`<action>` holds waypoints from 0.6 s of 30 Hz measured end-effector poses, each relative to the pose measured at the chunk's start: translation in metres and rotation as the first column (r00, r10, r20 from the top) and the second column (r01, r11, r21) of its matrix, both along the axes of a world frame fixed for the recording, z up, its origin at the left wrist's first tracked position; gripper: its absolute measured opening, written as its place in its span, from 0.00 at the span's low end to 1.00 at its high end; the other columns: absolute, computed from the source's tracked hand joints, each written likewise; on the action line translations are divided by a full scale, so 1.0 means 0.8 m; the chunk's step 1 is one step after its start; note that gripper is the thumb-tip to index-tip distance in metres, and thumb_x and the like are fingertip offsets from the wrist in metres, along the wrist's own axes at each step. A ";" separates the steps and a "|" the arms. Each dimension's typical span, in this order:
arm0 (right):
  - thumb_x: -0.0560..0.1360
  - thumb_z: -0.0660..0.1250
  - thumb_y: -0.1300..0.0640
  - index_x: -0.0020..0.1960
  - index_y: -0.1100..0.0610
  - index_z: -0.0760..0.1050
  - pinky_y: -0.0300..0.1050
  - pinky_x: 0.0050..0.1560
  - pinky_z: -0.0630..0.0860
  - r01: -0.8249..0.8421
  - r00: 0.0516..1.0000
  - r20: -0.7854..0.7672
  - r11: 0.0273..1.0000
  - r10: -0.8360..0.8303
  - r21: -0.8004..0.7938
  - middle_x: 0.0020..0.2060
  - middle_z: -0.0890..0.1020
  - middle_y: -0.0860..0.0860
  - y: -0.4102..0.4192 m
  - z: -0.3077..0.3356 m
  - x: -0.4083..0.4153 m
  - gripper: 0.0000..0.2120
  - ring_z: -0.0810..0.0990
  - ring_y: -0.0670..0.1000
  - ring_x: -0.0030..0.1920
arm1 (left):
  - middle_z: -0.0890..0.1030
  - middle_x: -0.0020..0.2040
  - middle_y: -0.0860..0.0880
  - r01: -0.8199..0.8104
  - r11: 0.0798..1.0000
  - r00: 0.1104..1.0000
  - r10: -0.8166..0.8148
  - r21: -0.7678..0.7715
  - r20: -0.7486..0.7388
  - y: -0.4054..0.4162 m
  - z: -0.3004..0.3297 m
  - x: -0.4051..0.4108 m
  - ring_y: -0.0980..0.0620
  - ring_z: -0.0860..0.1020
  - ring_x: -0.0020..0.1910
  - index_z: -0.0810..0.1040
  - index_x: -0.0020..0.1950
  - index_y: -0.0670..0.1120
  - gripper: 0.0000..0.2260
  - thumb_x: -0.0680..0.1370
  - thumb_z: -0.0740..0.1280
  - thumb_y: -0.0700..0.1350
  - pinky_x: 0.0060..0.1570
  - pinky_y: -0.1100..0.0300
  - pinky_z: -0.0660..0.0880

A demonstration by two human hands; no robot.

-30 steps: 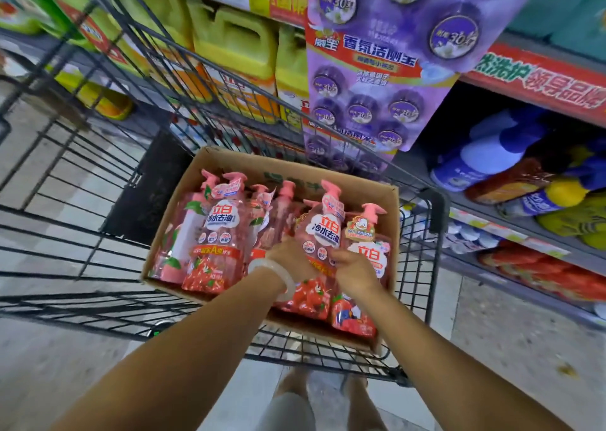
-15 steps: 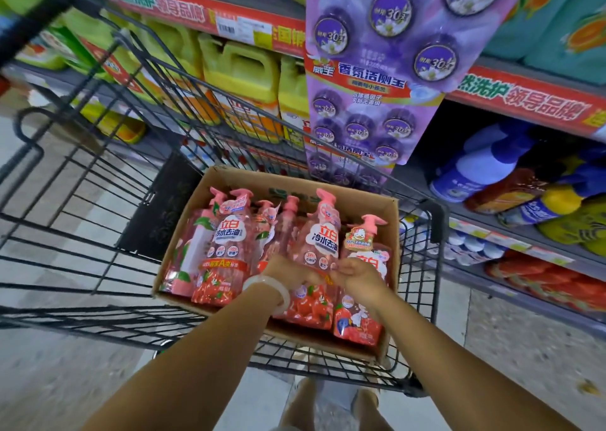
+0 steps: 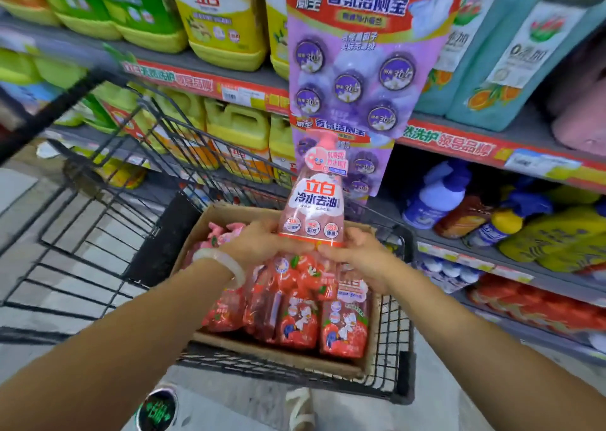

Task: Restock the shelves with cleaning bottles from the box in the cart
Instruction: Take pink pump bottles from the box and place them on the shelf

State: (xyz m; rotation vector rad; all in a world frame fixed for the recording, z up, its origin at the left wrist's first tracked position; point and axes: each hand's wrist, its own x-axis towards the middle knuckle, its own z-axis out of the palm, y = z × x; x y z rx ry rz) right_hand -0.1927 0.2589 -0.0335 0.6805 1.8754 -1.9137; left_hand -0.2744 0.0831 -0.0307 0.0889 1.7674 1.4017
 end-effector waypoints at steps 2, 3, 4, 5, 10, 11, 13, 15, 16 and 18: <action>0.70 0.73 0.60 0.62 0.57 0.72 0.40 0.39 0.76 0.022 0.997 -0.068 0.999 -0.020 0.031 0.52 0.82 0.51 0.013 0.020 0.011 0.22 0.82 0.50 0.46 | 0.85 0.50 0.45 0.018 0.999 0.996 -0.021 -0.045 -0.082 0.017 0.029 0.008 0.49 0.83 0.48 0.80 0.57 0.41 0.21 0.66 0.77 0.38 0.49 0.60 0.79; 0.70 0.74 0.59 0.62 0.57 0.72 0.43 0.42 0.77 0.037 0.995 -0.093 0.998 -0.033 0.044 0.54 0.82 0.52 0.021 0.031 0.019 0.22 0.82 0.52 0.49 | 0.85 0.49 0.46 0.026 0.998 0.993 -0.033 -0.058 -0.115 0.027 0.045 0.014 0.49 0.84 0.47 0.81 0.56 0.41 0.19 0.66 0.77 0.39 0.47 0.61 0.79; 0.69 0.74 0.58 0.61 0.55 0.73 0.45 0.44 0.77 0.057 0.992 -0.114 0.997 -0.051 0.049 0.55 0.82 0.52 0.031 0.042 0.027 0.21 0.82 0.53 0.49 | 0.85 0.49 0.46 0.036 0.998 0.989 -0.044 -0.057 -0.142 0.038 0.060 0.021 0.49 0.83 0.47 0.81 0.55 0.42 0.18 0.66 0.78 0.40 0.49 0.60 0.79; 0.69 0.74 0.58 0.58 0.54 0.74 0.47 0.46 0.77 0.076 0.988 -0.138 0.996 -0.069 0.046 0.54 0.82 0.52 0.042 0.054 0.038 0.19 0.82 0.53 0.48 | 0.85 0.49 0.46 0.044 0.998 0.983 -0.052 -0.049 -0.174 0.050 0.074 0.030 0.50 0.83 0.49 0.82 0.53 0.43 0.16 0.66 0.78 0.40 0.52 0.60 0.79; 0.70 0.72 0.63 0.56 0.57 0.73 0.43 0.39 0.79 0.175 0.946 -0.278 0.984 -0.165 0.013 0.46 0.82 0.52 0.109 0.121 0.112 0.16 0.81 0.49 0.41 | 0.85 0.48 0.42 0.113 0.992 0.964 -0.096 0.058 -0.246 0.128 0.138 0.088 0.48 0.83 0.44 0.82 0.53 0.38 0.15 0.67 0.75 0.35 0.46 0.59 0.80; 0.70 0.72 0.64 0.58 0.58 0.73 0.41 0.37 0.79 0.197 0.933 -0.315 0.980 -0.176 0.038 0.46 0.82 0.52 0.125 0.135 0.130 0.18 0.80 0.48 0.40 | 0.84 0.49 0.41 0.137 0.988 0.953 -0.113 0.068 -0.279 0.146 0.151 0.102 0.46 0.83 0.48 0.81 0.54 0.38 0.17 0.66 0.76 0.35 0.51 0.55 0.80; 0.70 0.72 0.65 0.59 0.59 0.74 0.37 0.35 0.78 0.231 0.906 -0.380 0.970 -0.184 0.080 0.48 0.83 0.54 0.160 0.164 0.169 0.18 0.81 0.48 0.40 | 0.85 0.50 0.44 0.189 0.981 0.910 -0.155 0.053 -0.385 0.183 0.178 0.133 0.46 0.82 0.52 0.82 0.53 0.42 0.21 0.62 0.80 0.40 0.57 0.51 0.78; 0.71 0.71 0.64 0.54 0.55 0.75 0.38 0.33 0.77 0.242 0.889 -0.422 0.964 -0.177 0.107 0.48 0.83 0.54 0.197 0.195 0.209 0.14 0.81 0.48 0.40 | 0.85 0.49 0.48 0.244 0.968 0.874 -0.193 0.061 -0.446 0.222 0.210 0.166 0.49 0.83 0.52 0.84 0.50 0.46 0.23 0.56 0.81 0.46 0.58 0.51 0.77; 0.71 0.71 0.63 0.53 0.53 0.75 0.39 0.33 0.77 0.252 0.879 -0.443 0.960 -0.176 0.119 0.46 0.83 0.52 0.216 0.211 0.229 0.13 0.81 0.46 0.39 | 0.86 0.48 0.49 0.266 0.961 0.860 -0.202 0.074 -0.469 0.242 0.226 0.183 0.50 0.83 0.51 0.84 0.49 0.47 0.24 0.54 0.81 0.48 0.58 0.52 0.77; 0.72 0.71 0.62 0.54 0.52 0.74 0.38 0.33 0.77 0.293 0.850 -0.493 0.945 -0.187 0.146 0.44 0.83 0.49 0.251 0.244 0.267 0.13 0.81 0.44 0.37 | 0.86 0.48 0.49 0.306 0.947 0.835 -0.219 0.094 -0.505 0.282 0.259 0.215 0.50 0.83 0.50 0.84 0.49 0.47 0.26 0.53 0.81 0.50 0.55 0.53 0.78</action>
